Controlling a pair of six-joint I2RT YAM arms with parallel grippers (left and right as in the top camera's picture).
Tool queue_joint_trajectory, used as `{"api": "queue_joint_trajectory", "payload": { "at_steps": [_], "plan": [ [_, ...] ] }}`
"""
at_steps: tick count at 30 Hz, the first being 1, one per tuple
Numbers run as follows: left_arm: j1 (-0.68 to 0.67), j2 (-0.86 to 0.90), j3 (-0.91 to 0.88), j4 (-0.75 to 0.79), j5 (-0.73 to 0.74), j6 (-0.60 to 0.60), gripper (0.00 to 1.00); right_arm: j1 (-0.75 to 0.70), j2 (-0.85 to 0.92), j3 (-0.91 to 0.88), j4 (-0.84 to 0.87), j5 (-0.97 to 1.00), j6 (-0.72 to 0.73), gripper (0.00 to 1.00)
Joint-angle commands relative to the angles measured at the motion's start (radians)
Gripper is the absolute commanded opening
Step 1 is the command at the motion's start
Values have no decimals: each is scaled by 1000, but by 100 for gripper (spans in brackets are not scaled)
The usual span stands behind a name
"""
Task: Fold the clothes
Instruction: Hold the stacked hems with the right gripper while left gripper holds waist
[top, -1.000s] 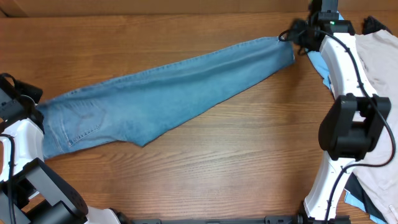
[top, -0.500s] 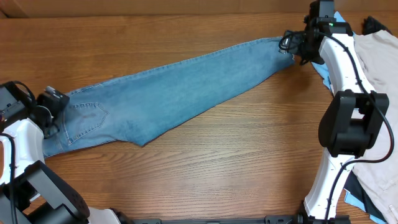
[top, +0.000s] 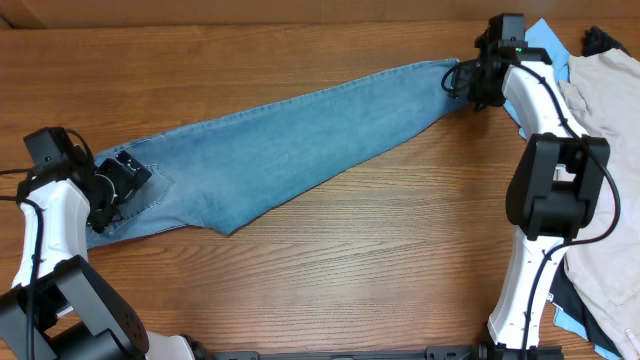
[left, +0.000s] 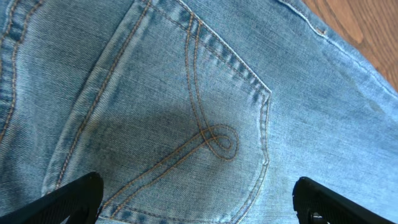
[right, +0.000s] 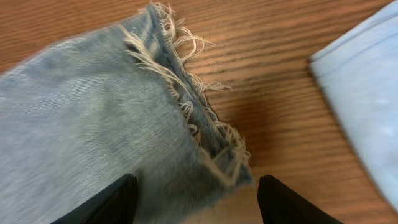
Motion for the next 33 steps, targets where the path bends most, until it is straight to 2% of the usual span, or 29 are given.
{"api": "queue_joint_trajectory", "payload": {
  "at_steps": [1, 3, 4, 5, 6, 14, 15, 16, 19, 20, 25, 28, 29, 33],
  "plan": [
    [-13, -20, -12, -3, -42, 26, 100, 1, 27, -6, 31, -21, -7, 64],
    [-14, -20, -13, -3, -42, 26, 100, 1, 30, -6, 48, -28, -7, 44],
    [-14, -20, -13, -2, -42, 26, 100, 1, 30, -6, 51, -27, -7, 30],
    [-14, -20, -13, -2, -42, 26, 100, 1, 29, -5, 54, -27, -7, 11],
    [-14, -19, -13, -2, -43, 26, 100, 1, 25, 1, 47, -27, -7, 4],
    [-14, -20, -13, 24, -45, 26, 100, 0, -23, 229, -184, 160, -2, 4],
    [-14, -20, -13, 24, -45, 26, 100, 0, -23, 253, -204, 177, 2, 8],
    [-14, -20, -13, 24, -45, 26, 100, 0, -23, 264, -209, 184, 1, 20],
    [-14, -20, -13, 23, -45, 26, 100, 0, -20, 254, -202, 183, 2, 45],
    [-14, -19, -13, 23, -45, 26, 100, 0, -20, 249, -204, 183, 2, 49],
    [-14, -20, -13, 20, -45, 26, 100, 0, -13, 216, -213, 171, -1, 53],
    [-14, -20, -13, 21, -45, 27, 100, 0, -4, 214, -201, 50, -93, 56],
    [-14, -20, -13, 21, -45, 26, 100, 0, 4, 214, -171, 18, -124, 61],
    [-14, -20, -13, 20, -45, 27, 100, 0, 28, 213, -108, 25, -126, 61]
  ]
}}
